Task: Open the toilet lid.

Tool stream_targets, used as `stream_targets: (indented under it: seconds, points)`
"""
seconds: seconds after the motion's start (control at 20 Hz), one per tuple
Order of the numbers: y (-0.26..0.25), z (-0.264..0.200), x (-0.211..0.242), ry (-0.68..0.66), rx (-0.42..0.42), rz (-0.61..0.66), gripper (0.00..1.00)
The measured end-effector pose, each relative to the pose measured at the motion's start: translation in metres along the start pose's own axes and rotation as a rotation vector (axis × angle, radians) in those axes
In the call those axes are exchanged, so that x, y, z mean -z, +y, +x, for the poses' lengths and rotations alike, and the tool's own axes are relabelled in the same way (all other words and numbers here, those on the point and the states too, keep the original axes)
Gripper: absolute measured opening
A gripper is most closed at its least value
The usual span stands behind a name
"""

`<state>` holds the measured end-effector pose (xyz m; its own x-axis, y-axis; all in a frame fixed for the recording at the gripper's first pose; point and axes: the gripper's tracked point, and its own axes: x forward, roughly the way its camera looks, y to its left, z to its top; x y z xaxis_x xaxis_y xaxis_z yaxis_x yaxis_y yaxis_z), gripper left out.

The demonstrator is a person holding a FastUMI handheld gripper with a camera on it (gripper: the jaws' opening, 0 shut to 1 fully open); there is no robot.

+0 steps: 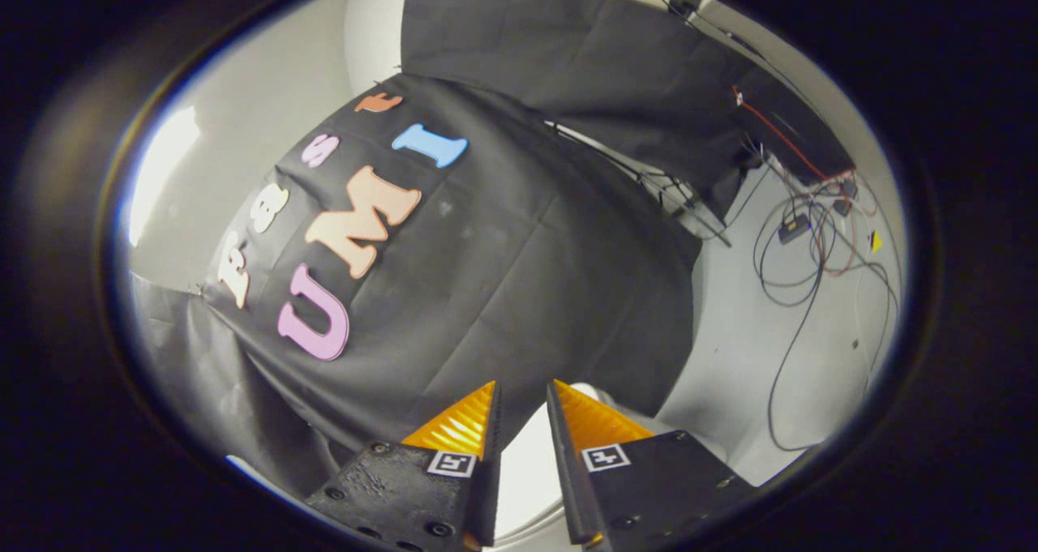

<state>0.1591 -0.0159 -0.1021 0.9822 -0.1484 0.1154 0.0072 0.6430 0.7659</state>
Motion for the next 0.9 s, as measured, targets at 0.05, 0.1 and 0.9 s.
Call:
stream_targets:
  seconds: [0.05,0.1,0.9]
  points:
    - [-0.005,0.004,0.011,0.005,0.008,0.022,0.33]
    - [-0.01,0.009,0.021,0.007,0.014,0.051,0.33]
    - [-0.098,0.051,0.088,-0.019,0.178,0.331,0.49]
